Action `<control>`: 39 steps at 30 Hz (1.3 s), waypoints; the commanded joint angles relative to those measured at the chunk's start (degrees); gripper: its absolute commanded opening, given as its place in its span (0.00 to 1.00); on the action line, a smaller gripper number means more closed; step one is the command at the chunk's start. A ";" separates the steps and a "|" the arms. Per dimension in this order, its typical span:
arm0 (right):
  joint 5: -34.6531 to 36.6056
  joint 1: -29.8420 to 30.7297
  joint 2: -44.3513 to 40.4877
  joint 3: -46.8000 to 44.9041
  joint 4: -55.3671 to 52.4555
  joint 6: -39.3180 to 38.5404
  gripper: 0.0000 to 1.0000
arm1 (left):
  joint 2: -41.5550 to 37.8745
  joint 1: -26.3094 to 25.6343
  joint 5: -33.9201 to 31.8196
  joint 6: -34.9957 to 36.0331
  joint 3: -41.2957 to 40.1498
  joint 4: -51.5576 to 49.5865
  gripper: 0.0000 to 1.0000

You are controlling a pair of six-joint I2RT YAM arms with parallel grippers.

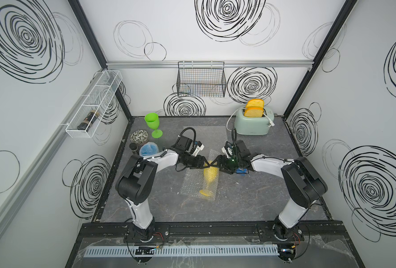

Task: Wrap wine glasses in bubble wrap
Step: Wrap the wine glass in bubble wrap.

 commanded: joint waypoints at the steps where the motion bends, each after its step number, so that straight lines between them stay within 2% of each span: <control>1: 2.46 0.79 1.51 0.07 -2.47 -0.73 0.75 | -5.43 1.28 -2.39 -0.19 -1.85 -2.23 0.70; 6: 3.06 0.95 1.08 0.55 -3.53 -1.56 0.75 | -10.22 5.91 -9.89 -0.96 -6.36 -2.24 0.71; 10: 3.21 0.99 0.72 0.48 -3.76 -1.65 0.75 | -8.64 8.48 -12.59 -0.43 -9.42 -1.40 0.69; 17: 3.02 0.96 0.32 1.04 -4.17 -2.04 0.74 | -3.81 7.27 -12.03 0.10 -11.05 0.35 0.58; 25: 2.57 1.06 0.20 1.34 -4.36 -2.39 0.74 | -4.26 8.09 -7.50 -3.01 -11.87 1.51 0.41; 28: 2.55 0.95 0.48 1.84 -5.31 -2.76 0.74 | -5.24 8.68 -4.17 -4.71 -12.00 2.74 0.43; 29: 2.39 0.95 0.28 1.42 -4.42 -2.31 0.74 | -5.76 8.79 -5.26 -4.31 -11.68 2.18 0.45; 32: 1.94 1.06 0.42 1.33 -4.10 -2.54 0.74 | -7.79 9.37 -12.86 -1.43 -10.64 0.27 0.61; 36: 2.39 0.90 -0.05 0.69 -3.74 -2.45 0.74 | -8.94 11.14 -17.72 -0.90 -12.99 0.53 0.68; 39: 2.02 0.80 0.64 1.18 -4.07 -2.72 0.73 | -6.39 11.10 -15.68 -1.90 -14.67 2.38 0.69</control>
